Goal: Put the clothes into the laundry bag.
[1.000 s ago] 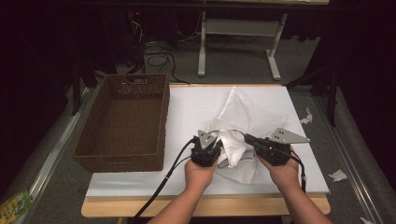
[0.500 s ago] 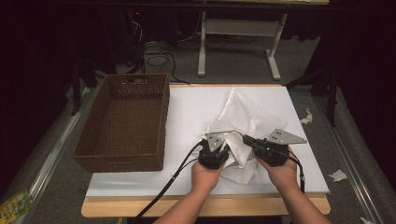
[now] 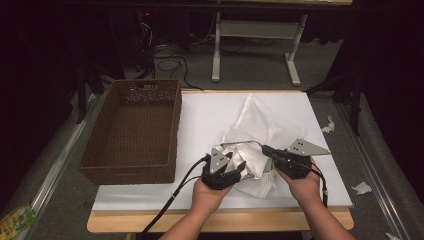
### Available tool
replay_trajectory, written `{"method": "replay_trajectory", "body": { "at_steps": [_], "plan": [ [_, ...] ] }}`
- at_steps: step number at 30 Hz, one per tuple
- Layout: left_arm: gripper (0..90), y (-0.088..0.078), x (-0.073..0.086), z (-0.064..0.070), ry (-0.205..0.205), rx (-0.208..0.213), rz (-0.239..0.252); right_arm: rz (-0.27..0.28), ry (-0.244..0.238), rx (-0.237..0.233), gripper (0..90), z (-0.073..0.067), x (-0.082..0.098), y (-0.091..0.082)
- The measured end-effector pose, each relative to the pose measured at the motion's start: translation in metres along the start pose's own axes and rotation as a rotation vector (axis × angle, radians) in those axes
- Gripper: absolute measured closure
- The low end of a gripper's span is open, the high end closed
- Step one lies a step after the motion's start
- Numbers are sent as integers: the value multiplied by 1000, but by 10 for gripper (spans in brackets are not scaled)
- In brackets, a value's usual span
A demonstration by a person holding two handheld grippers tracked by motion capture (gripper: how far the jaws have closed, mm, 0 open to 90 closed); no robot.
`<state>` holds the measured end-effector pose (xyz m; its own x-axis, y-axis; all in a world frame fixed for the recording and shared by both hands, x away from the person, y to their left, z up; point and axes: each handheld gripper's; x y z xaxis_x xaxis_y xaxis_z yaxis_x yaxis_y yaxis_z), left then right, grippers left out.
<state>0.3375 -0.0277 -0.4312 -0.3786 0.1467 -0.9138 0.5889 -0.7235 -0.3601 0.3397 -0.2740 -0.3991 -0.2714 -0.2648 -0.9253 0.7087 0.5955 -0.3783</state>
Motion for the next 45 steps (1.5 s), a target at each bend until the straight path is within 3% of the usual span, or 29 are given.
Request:
{"method": "replay_trajectory", "body": {
  "at_steps": [1, 3, 5, 6, 7, 8, 9, 10, 11, 12, 14, 15, 17, 19, 22, 25, 26, 29, 30, 32, 33, 35, 37, 38, 41, 44, 45],
  "plan": [
    [387, 0, 0, 0, 0, 0, 0, 0, 0, 0, 895, 0, 0, 0],
    [320, 15, 5, 12, 3, 58, -55, -1, -5, 1, 895, 0, 0, -1],
    [320, 24, 10, 21, 13, 90, -105, 0, 1, -1, 895, 0, 0, -1],
    [343, 24, 10, 21, 13, 90, -105, 0, 1, -1, 895, 0, 0, -1],
    [343, 30, 13, 24, 0, 101, -142, -1, 5, 1, 895, 0, 0, -2],
    [419, 34, 15, 26, 3, 97, -168, -1, 5, 0, 895, 0, 0, -2],
    [597, 36, 17, 28, 10, 85, -178, 1, -1, 1, 895, 1, 0, -2],
    [597, 38, 18, 28, 21, 71, -182, 1, -1, 1, 895, 1, 0, -2],
    [665, 40, 19, 27, 27, 60, -187, 2, -3, 0, 895, 1, 0, -2],
    [805, 40, 18, 25, 26, 37, -187, 2, 5, 1, 895, 1, 0, -3],
    [871, 38, 14, 22, 28, 15, -161, 6, 0, 1, 895, 1, 0, -3],
    [880, 38, 14, 22, 28, 15, -161, 6, 0, 0, 895, 1, 0, -3],
    [883, 37, 0, 17, 0, -13, -100, 7, 0, 1, 895, 1, 0, -4],
    [884, 40, -7, 16, -14, -18, -80, 7, 1, 0, 895, 1, 0, -4],
    [884, 48, -11, 18, -8, -21, -74, 7, -2, 1, 895, 1, 0, -3],
    [881, 69, -12, 22, 25, -32, -104, 9, 2, 4, 895, 2, 0, -4],
    [874, 80, -9, 22, 24, -32, -139, 10, 7, 3, 895, 2, 0, -5],
    [804, 86, -4, 22, 9, -19, -154, 11, 11, -3, 895, 3, 1, -6],
    [701, 83, -3, 22, 15, 3, -152, 11, 12, 1, 895, 4, 2, -8],
    [603, 75, -2, 23, 28, 23, -137, 12, 9, 3, 895, 5, 2, -9],
    [603, 69, -2, 23, 33, 26, -125, 12, 9, 3, 895, 5, 2, -9],
    [471, 47, -3, 19, 37, 35, -94, 8, 13, 0, 895, 5, 3, -9],
    [445, 39, -2, 16, 39, 36, -87, 9, 8, 1, 895, 5, 3, -9],
    [390, 21, 0, 9, 41, 31, -82, 7, 7, 1, 895, 4, 3, -9],
    [339, 4, 5, -1, 43, 24, -54, 7, 14, 0, 895, 2, 3, -9],
    [220, -17, 17, -18, 55, -27, -38, 7, 6, 4, 894, 1, 3, -10],
    [184, -21, 26, -28, 42, -48, -53, 8, 1, 5, 895, 1, 3, -9]
  ]
}}
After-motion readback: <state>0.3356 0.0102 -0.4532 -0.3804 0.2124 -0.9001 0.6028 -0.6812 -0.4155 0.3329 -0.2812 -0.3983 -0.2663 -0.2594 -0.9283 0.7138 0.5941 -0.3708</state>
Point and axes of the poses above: each handheld gripper's, and its own axes: y roughly forward along the jaws, x roughly out of its underside, z roughly to its right, and after that the axes turned 2 degrees about -y, right-handed
